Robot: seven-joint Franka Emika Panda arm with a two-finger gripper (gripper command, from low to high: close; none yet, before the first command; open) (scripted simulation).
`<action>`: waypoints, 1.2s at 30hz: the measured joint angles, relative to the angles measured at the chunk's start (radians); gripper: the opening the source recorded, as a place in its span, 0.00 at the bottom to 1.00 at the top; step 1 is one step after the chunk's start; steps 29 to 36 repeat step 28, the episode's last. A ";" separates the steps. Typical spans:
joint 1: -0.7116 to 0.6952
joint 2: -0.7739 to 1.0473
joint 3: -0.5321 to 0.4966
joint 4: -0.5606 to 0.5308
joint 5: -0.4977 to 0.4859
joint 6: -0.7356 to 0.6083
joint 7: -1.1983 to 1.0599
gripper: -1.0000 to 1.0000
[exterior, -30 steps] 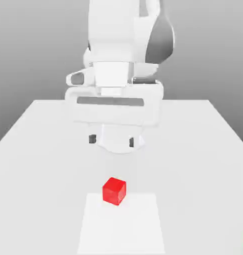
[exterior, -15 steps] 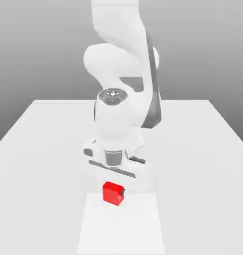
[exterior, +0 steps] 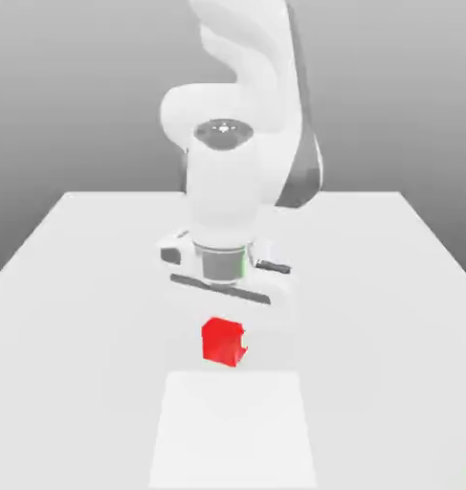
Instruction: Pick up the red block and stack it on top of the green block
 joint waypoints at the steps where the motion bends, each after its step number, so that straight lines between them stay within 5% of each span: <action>1: 0.022 0.020 0.010 0.036 -0.014 -0.016 -0.031 0.00; 19: 0.256 0.415 0.263 0.691 -0.129 -0.306 -0.697 0.00; 23: 0.302 0.542 0.252 0.751 -0.185 -0.247 -0.720 0.00; 24: 0.311 0.570 0.241 0.755 -0.198 -0.224 -0.713 1.00; 36: 0.311 0.570 0.241 0.755 -0.198 -0.224 -0.713 1.00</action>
